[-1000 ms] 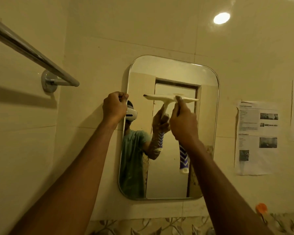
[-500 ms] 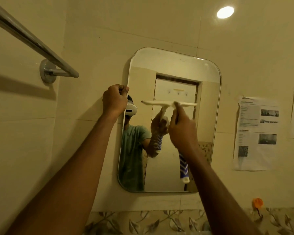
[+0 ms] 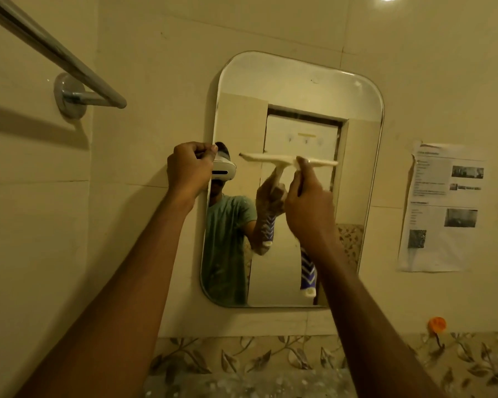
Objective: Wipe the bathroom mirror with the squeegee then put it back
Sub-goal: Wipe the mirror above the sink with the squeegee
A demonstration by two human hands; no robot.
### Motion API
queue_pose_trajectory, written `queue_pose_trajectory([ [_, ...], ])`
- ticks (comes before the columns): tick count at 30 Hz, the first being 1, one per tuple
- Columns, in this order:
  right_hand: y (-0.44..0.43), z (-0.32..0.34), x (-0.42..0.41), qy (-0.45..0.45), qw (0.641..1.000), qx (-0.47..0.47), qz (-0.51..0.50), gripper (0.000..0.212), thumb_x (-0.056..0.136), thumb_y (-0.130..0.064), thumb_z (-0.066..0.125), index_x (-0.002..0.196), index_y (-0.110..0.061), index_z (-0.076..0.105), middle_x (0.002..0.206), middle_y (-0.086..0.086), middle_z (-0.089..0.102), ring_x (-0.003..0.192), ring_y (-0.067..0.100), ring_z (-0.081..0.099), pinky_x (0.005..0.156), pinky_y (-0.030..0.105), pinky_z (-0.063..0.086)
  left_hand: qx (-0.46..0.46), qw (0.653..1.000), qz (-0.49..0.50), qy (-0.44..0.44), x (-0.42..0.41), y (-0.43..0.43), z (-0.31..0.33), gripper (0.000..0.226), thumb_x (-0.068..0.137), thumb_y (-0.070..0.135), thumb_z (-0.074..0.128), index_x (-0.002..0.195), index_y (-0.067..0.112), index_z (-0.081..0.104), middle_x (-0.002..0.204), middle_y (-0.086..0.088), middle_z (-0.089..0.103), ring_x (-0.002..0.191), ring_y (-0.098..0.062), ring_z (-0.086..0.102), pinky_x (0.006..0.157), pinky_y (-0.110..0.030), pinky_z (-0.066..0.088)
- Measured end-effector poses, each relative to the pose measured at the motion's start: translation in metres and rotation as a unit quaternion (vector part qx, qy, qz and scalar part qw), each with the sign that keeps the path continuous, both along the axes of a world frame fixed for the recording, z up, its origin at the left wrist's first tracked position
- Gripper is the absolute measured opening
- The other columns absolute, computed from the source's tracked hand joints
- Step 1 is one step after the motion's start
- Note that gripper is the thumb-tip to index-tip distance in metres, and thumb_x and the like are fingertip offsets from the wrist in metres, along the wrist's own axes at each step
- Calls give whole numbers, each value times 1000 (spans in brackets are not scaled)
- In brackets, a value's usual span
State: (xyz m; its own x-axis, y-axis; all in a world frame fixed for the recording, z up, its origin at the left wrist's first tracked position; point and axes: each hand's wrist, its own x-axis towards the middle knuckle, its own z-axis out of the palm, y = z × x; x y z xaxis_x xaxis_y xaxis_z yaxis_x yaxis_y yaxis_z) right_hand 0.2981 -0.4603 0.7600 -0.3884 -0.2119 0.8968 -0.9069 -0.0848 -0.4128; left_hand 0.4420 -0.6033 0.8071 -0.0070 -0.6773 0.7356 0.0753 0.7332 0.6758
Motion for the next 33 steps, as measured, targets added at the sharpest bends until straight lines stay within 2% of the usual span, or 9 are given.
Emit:
queue_pose_trajectory([
  [3, 3, -49, 9, 0, 1000, 5, 2, 60, 94, -53, 24, 148, -29, 33, 57, -10, 51, 51, -6, 56, 38, 8, 37, 8, 1000, -5, -14, 2, 0, 1, 25, 93, 32, 62, 108, 14, 70, 95, -2, 68, 83, -15, 62, 76, -33, 57],
  [6, 7, -78, 17, -33, 999, 15, 14, 73, 85, -67, 15, 148, -33, 31, 65, -16, 55, 55, -7, 58, 38, 6, 38, 15, 1000, -2, -26, 4, 4, 0, 25, 93, 34, 61, 109, 16, 69, 96, 0, 68, 87, -16, 63, 82, -38, 57],
  [11, 5, -48, 8, -26, 1000, 9, 2, 42, 102, -39, 36, 142, -29, 41, 69, -15, 57, 53, -8, 57, 40, 7, 40, 15, 997, 8, -76, 7, 6, -8, 32, 92, 33, 63, 118, 15, 64, 113, -7, 69, 101, -23, 65, 88, -41, 56],
  [15, 6, -16, 2, -15, 999, 30, -4, 43, 102, -39, 36, 144, -32, 39, 74, -13, 60, 48, 1, 56, 48, 19, 54, 28, 994, 5, -109, 10, 7, -14, 35, 91, 36, 63, 118, 14, 63, 111, -9, 69, 97, -26, 66, 85, -45, 57],
  [17, 5, -22, 4, -12, 1000, 23, -15, 43, 103, -38, 35, 144, -31, 39, 68, -14, 57, 49, -1, 58, 42, 9, 45, 29, 991, 11, -129, 11, 8, -18, 35, 91, 39, 63, 115, 14, 65, 107, -9, 71, 96, -27, 67, 86, -44, 57],
  [21, 6, -71, 13, -22, 999, 19, -23, 45, 102, -37, 36, 145, -27, 39, 58, -14, 51, 59, -17, 54, 39, 3, 34, 36, 990, 12, -139, 12, 10, -30, 35, 91, 43, 62, 111, 15, 66, 105, -7, 71, 97, -24, 67, 86, -44, 56],
  [24, 12, -114, 22, -42, 998, 44, -15, 47, 101, -37, 36, 146, -27, 37, 62, -15, 53, 53, -9, 55, 40, 3, 35, 44, 990, 3, -135, 13, 11, -40, 36, 92, 46, 59, 107, 15, 68, 103, -6, 72, 95, -23, 66, 86, -43, 57],
  [26, 15, -131, 24, -57, 996, 63, -12, 47, 101, -37, 36, 147, -28, 36, 72, -5, 63, 47, -2, 49, 43, 2, 36, 50, 990, 4, -131, 13, 13, -49, 36, 93, 47, 56, 101, 15, 69, 99, -6, 72, 92, -22, 66, 85, -43, 57],
  [33, 11, -95, 17, -57, 998, 26, 13, 44, 102, -33, 38, 145, -24, 41, 66, -16, 51, 57, -18, 52, 40, 2, 34, 61, 991, -8, -123, 15, 17, -74, 38, 95, 47, 52, 96, 14, 69, 91, -7, 71, 86, -23, 66, 81, -47, 58],
])
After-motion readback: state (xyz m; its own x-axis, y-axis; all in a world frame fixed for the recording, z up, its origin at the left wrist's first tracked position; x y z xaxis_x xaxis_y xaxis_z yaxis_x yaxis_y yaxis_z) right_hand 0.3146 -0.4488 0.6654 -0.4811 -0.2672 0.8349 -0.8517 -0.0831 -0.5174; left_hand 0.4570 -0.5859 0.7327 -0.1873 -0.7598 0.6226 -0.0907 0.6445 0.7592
